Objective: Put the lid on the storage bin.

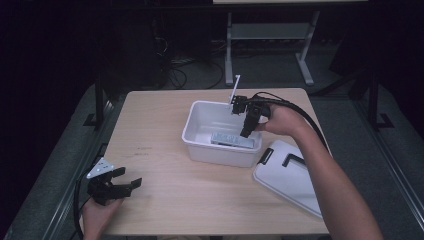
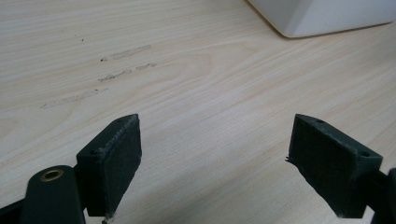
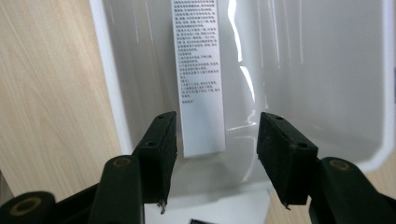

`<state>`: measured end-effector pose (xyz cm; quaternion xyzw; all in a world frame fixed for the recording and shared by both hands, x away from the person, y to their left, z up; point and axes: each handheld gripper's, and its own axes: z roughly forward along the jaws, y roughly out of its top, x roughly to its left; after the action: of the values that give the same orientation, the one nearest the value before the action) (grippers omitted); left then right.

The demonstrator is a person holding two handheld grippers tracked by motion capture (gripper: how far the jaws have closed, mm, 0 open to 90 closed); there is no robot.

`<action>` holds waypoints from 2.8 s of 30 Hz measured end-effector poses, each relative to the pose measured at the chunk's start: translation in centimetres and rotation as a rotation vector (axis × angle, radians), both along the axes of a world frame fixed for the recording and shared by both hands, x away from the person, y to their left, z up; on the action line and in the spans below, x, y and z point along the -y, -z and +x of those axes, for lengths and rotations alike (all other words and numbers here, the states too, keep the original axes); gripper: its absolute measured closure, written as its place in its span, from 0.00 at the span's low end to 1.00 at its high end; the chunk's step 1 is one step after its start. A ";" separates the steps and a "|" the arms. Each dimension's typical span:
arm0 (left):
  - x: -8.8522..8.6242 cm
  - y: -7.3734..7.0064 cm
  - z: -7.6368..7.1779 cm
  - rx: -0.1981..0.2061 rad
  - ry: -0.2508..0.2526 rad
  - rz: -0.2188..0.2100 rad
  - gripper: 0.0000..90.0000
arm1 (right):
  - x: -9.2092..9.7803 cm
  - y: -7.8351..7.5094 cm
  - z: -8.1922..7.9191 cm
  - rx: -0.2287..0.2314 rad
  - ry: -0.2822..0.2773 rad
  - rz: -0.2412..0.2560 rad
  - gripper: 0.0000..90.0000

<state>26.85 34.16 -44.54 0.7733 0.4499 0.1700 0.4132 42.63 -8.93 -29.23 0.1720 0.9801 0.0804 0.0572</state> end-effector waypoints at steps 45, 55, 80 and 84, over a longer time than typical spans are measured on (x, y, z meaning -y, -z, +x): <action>0.1 0.1 0.0 -0.010 0.000 0.009 0.18 | 12.0 1.8 -2.3 -0.051 0.212 0.006 0.46; 0.1 0.1 0.0 -0.012 -0.001 0.011 0.18 | 13.6 3.3 -2.7 -0.067 0.241 0.019 0.45; 0.2 0.1 0.0 -0.010 0.000 0.014 0.18 | 16.4 7.9 -3.5 -0.130 0.291 0.019 0.46; 0.2 0.1 0.0 -0.009 0.002 0.017 0.18 | 17.0 8.7 -3.6 -0.146 0.299 0.019 0.47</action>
<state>26.88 33.97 -44.68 0.7780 0.4496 0.1699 0.4046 39.02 -25.96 -37.98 0.3217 0.9444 0.0677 -0.0047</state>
